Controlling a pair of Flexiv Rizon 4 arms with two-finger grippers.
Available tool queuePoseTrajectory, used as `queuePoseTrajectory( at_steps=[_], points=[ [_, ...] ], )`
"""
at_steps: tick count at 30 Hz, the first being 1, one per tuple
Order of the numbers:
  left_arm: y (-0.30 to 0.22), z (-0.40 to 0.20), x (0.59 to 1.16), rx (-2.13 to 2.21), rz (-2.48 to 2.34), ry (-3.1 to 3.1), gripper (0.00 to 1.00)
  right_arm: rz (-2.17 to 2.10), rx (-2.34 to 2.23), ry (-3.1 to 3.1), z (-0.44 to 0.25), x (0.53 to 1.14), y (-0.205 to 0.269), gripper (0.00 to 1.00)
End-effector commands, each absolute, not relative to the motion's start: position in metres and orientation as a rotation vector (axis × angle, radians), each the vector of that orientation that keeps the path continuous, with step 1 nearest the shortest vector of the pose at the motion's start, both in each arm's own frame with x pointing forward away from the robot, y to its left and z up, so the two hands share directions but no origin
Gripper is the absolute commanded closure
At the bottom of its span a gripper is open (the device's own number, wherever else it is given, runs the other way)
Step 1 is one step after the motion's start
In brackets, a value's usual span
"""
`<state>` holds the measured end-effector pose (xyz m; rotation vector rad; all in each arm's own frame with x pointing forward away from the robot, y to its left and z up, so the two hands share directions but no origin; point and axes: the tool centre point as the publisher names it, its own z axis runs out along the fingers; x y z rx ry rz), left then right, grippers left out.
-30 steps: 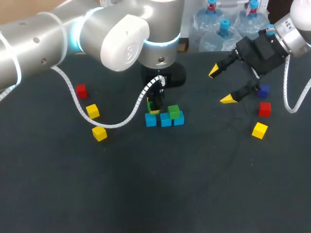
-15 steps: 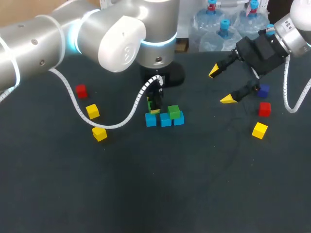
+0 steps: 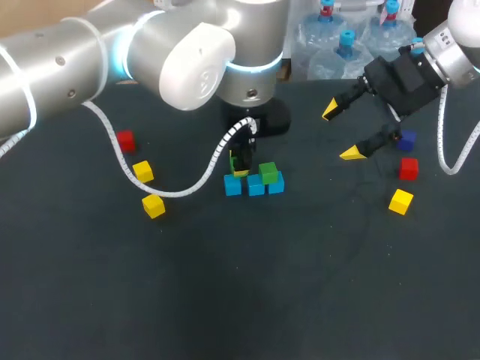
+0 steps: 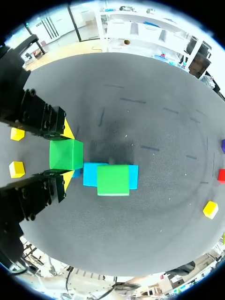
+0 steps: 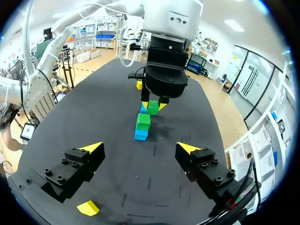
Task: Place the blue cubes, place green cubes on the blue cubes, place the yellow cubes on the green cubes, then place the red cubes on the yellow cubes, and place purple cube on the red cubes.
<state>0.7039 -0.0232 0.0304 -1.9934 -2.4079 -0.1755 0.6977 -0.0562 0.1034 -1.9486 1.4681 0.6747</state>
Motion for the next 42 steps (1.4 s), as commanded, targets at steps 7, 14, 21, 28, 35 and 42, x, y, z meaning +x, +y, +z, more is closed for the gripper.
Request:
queuePoseTrajectory(
  at_steps=[7,14,21,28,35,42],
  points=[
    [-0.026,0.024,0.701,-1.966,-0.18,-2.408,1.0,0.674,-1.948,1.467,0.103,0.698,-0.056,0.0],
    [-0.025,0.025,0.7,-1.964,-0.182,-2.415,1.0,0.674,-1.948,1.467,0.103,0.698,-0.056,0.0],
    [-0.027,0.026,0.696,-1.969,-0.179,-2.422,1.0,0.674,-1.948,1.467,0.103,0.698,-0.056,0.0],
    [-0.029,0.031,0.692,-1.977,-0.18,-2.428,1.0,0.674,-1.948,1.467,0.103,0.698,-0.056,0.0],
    [-0.029,0.029,0.689,-1.969,-0.165,-2.438,1.0,0.674,-1.948,1.467,0.103,0.698,-0.056,0.0],
    [-0.03,0.028,0.691,-1.966,-0.166,-2.433,1.0,0.674,-1.948,1.467,0.103,0.698,-0.056,0.0]
  ],
)
